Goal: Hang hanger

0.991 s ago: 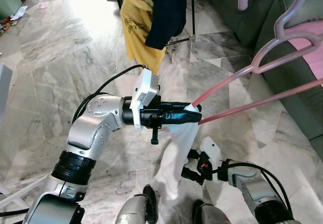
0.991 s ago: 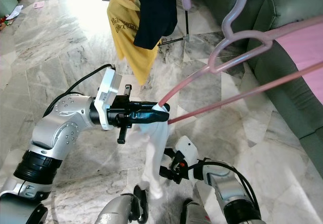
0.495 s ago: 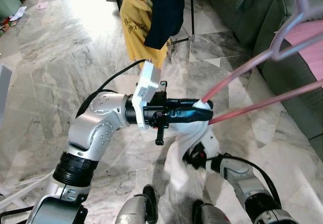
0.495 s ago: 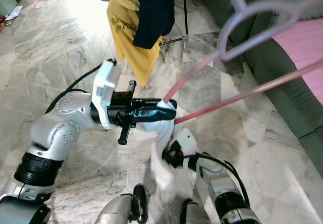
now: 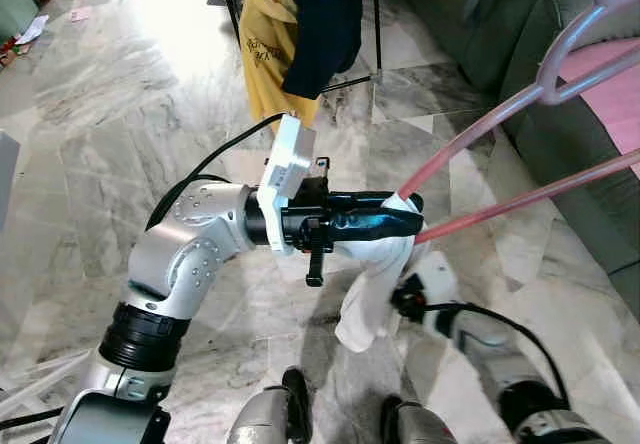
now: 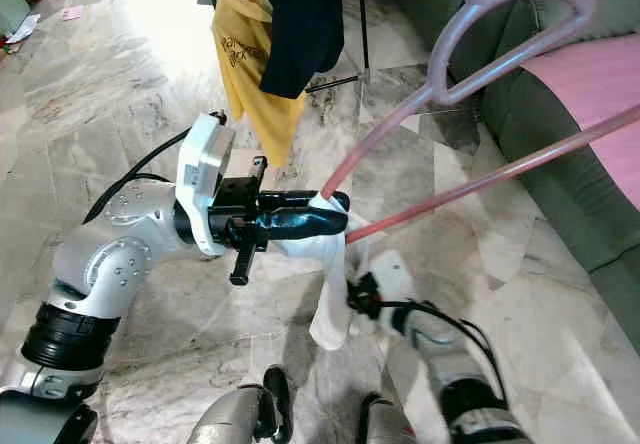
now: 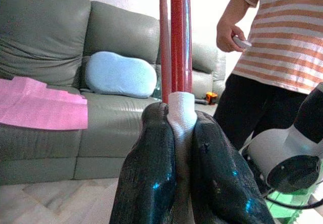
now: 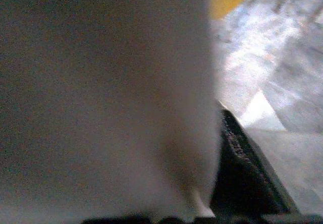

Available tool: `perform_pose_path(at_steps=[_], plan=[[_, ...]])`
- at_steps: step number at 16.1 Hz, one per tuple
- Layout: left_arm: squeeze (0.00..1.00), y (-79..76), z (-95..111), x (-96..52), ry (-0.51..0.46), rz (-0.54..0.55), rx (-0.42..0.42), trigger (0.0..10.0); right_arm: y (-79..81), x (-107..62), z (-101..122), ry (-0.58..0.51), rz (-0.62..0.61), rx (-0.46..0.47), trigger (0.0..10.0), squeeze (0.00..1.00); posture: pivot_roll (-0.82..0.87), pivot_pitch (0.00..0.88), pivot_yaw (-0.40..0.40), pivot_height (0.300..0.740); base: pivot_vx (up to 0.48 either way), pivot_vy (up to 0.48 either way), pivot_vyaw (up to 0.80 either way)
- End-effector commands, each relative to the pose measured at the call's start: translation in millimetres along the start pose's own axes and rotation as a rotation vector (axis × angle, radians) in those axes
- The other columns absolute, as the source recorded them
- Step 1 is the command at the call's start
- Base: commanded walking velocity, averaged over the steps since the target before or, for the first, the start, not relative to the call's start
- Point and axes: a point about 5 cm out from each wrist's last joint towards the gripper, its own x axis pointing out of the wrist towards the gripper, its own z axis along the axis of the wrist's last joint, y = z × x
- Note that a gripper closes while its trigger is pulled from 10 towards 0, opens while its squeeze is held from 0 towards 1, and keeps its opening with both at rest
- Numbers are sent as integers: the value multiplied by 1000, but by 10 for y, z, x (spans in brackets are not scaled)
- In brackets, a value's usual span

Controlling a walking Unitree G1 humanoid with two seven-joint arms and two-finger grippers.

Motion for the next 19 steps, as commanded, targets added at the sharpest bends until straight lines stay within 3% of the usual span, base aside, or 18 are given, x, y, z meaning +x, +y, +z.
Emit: perform_pose_path(at_steps=[1, 5, 11, 13, 15, 19], plan=[[0, -5, 96, -29, -13, -2, 43, 10000, 4, -88, -168, 46, -25, 25, 0, 0, -5, 241, 77, 740, 0, 0, 0], [0, 10, 105, -45, -10, 2, 47, 10000, -159, -267, -246, 45, -108, 48, 0, 0, -12, 239, 82, 740, 0, 0, 0], [0, 65, 64, -105, 11, 26, 45, 10000, -311, -393, -235, 20, -167, 56, 0, 0, -16, 228, 86, 740, 0, 0, 0], [0, 111, -51, -184, 30, 89, 36, 10000, -351, -437, -174, -38, -150, 81, 0, 0, -20, 225, 85, 740, 0, 0, 0], [0, 142, -274, -354, 66, 191, 13, 10000, -412, -503, -47, -129, -115, 119, 0, 0, -20, 225, 85, 740, 0, 0, 0], [0, 160, -671, -643, 92, 365, -66, 10000, -549, -624, 336, -311, -67, 169, 0, 0, -51, 223, 71, 740, 0, 0, 0]])
